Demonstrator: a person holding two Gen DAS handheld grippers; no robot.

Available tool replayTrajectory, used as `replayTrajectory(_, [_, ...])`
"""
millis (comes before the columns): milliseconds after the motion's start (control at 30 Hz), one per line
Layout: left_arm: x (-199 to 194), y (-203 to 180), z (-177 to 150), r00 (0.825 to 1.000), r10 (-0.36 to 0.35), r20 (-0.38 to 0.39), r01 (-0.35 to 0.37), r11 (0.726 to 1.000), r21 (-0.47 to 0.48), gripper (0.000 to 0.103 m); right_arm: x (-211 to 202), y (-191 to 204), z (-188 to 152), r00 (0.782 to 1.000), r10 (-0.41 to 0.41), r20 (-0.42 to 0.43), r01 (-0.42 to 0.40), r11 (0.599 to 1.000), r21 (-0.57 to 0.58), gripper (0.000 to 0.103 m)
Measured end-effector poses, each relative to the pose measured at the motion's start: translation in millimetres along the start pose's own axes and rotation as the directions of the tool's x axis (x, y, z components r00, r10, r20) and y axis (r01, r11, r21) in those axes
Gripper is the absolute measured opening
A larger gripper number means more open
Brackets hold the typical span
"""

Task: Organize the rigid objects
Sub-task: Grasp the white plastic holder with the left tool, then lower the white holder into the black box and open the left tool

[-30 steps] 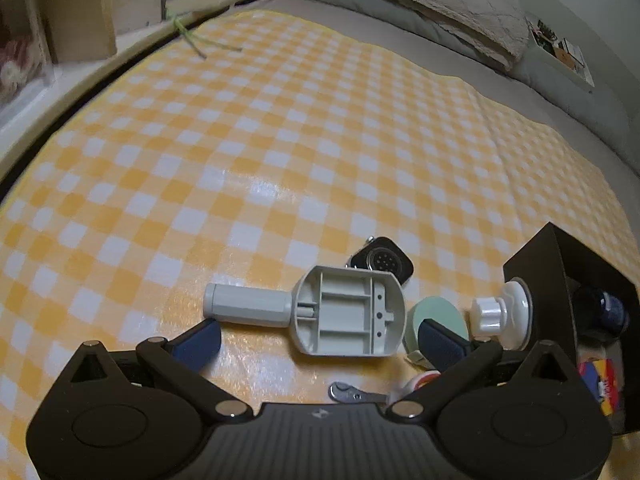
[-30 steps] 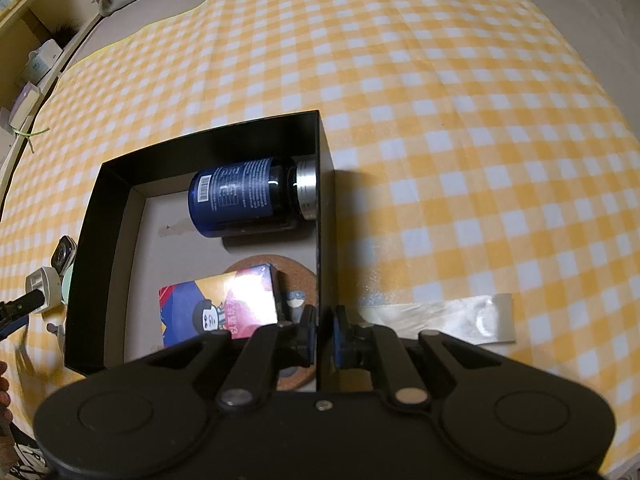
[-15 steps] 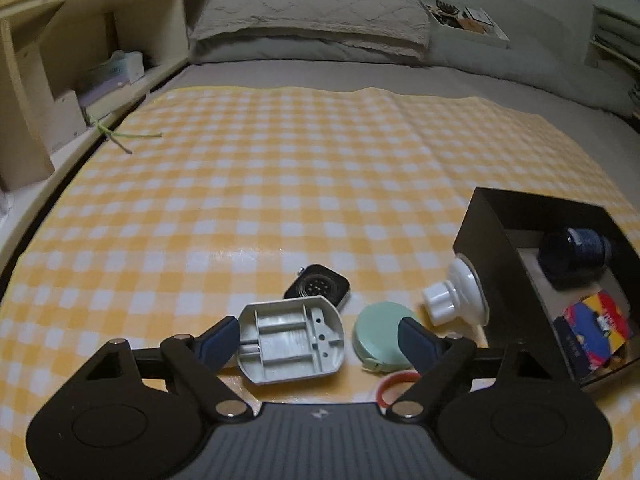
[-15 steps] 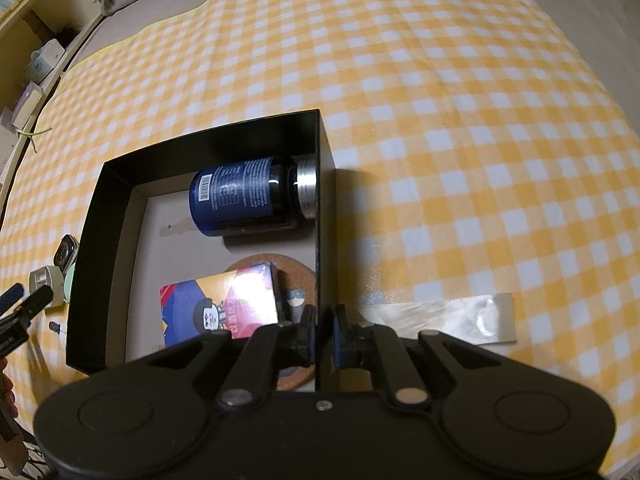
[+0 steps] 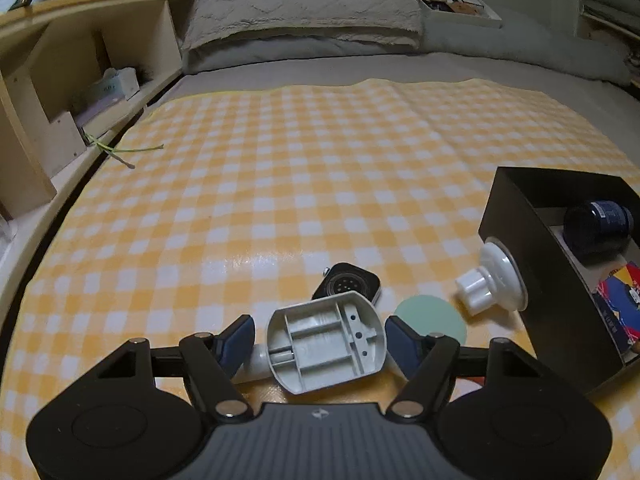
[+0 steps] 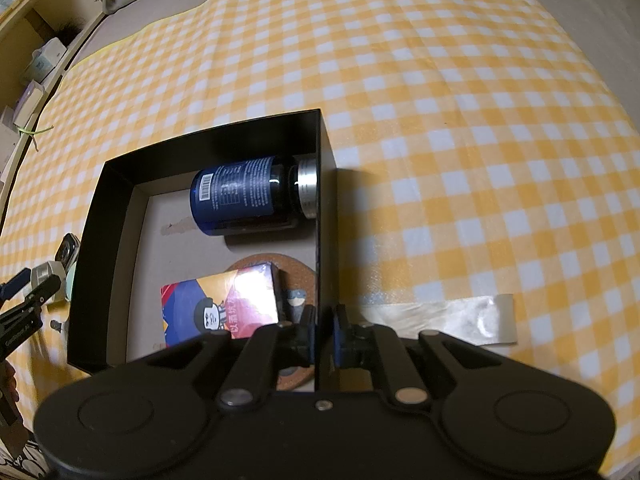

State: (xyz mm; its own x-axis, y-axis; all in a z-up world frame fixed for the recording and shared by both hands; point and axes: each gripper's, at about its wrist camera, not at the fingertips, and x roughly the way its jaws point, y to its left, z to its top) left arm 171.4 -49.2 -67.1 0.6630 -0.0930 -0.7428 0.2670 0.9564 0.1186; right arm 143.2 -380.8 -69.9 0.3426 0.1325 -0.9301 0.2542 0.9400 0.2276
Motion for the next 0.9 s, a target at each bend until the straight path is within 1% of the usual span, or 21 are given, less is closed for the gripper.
replayTrajectory(100, [-2, 1, 0, 1.0, -0.025, 0.003, 0.025, 1.0, -0.002, 0.065, 0, 1, 0, 1.0, -0.002, 0.001, 0.002, 1.0, -0.003, 0.009])
replayTrajectory(267, [-5, 2, 2, 0.998, -0.068, 0.011, 0.068, 0.998, -0.014, 0.065, 0, 2, 0, 1.0, -0.005, 0.0, 0.005, 1.0, -0.005, 0.009])
replayTrajectory(467, [-10, -1, 3, 0.997, -0.07, 0.027, 0.07, 0.997, -0.009, 0.065, 0, 1, 0, 1.0, -0.004, -0.001, 0.004, 1.0, -0.007, 0.009])
replayTrajectory(567, [-17, -3, 8, 0.996, -0.064, 0.063, 0.063, 0.998, 0.01, 0.065, 0, 1, 1, 1.0, -0.004, 0.0, 0.004, 1.0, -0.007, 0.009])
replayTrajectory(633, [-23, -1, 13, 0.993, -0.077, 0.09, 0.077, 0.997, 0.006, 0.065, 0, 1, 1, 1.0, -0.004, -0.001, 0.004, 1.0, -0.005, 0.009])
replayTrajectory(733, [-35, -2, 23, 0.986, -0.097, 0.137, 0.098, 0.995, 0.0, 0.065, 0, 1, 1, 1.0, -0.004, 0.0, 0.004, 1.0, -0.007, 0.009])
replayTrajectory(900, [-53, -14, 37, 0.97, -0.144, 0.197, 0.142, 0.99, 0.024, 0.065, 0, 1, 0, 1.0, -0.004, 0.0, 0.004, 1.0, -0.007, 0.009])
